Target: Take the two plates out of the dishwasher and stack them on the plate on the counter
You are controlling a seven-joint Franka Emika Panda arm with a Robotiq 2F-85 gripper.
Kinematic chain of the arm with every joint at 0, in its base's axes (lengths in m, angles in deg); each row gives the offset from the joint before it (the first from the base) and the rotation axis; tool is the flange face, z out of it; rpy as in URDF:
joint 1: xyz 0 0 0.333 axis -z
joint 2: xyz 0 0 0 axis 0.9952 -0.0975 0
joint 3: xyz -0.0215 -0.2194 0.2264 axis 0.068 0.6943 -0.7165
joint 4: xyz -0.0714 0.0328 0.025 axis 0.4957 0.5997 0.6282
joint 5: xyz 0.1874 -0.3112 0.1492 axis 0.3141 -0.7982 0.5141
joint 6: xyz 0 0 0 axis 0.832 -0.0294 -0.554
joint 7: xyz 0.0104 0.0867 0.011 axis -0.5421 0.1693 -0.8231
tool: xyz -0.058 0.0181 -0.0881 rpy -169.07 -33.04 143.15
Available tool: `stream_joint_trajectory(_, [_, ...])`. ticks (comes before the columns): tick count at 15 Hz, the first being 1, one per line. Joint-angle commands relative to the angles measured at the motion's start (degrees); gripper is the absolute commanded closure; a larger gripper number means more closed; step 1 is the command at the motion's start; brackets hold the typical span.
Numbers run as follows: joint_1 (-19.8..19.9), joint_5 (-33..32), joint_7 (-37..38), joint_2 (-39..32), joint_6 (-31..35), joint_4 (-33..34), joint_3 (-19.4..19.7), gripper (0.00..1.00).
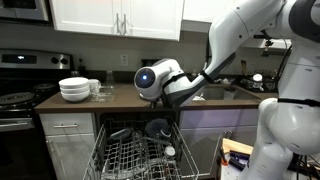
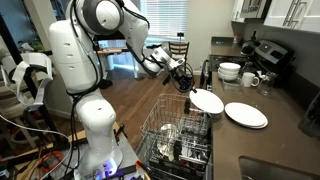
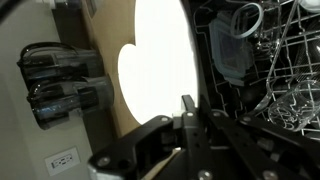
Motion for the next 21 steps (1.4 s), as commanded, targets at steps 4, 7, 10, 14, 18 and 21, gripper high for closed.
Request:
stream_joint_trajectory(4, [0.8, -3.3, 1.2, -2.8, 0.0, 2.0, 0.0, 0.98])
stream_joint_trajectory(7, [1.0, -5.1, 1.1, -4.3, -0.2, 3.7, 0.6, 0.98])
stream_joint_trajectory(10, [1.2, -6.9, 1.0, -5.5, -0.4, 5.5, 1.2, 0.98])
stream_joint_trajectory(14, [2.4, -8.3, -0.3, -6.9, 2.1, 7.6, 2.4, 0.98])
stream_joint_trajectory(18, [4.3, -8.3, -1.8, -8.6, 6.9, 9.7, 4.1, 0.98])
stream_joint_trajectory(21, [5.4, -8.2, -2.8, -10.0, 8.6, 11.6, 5.1, 0.98])
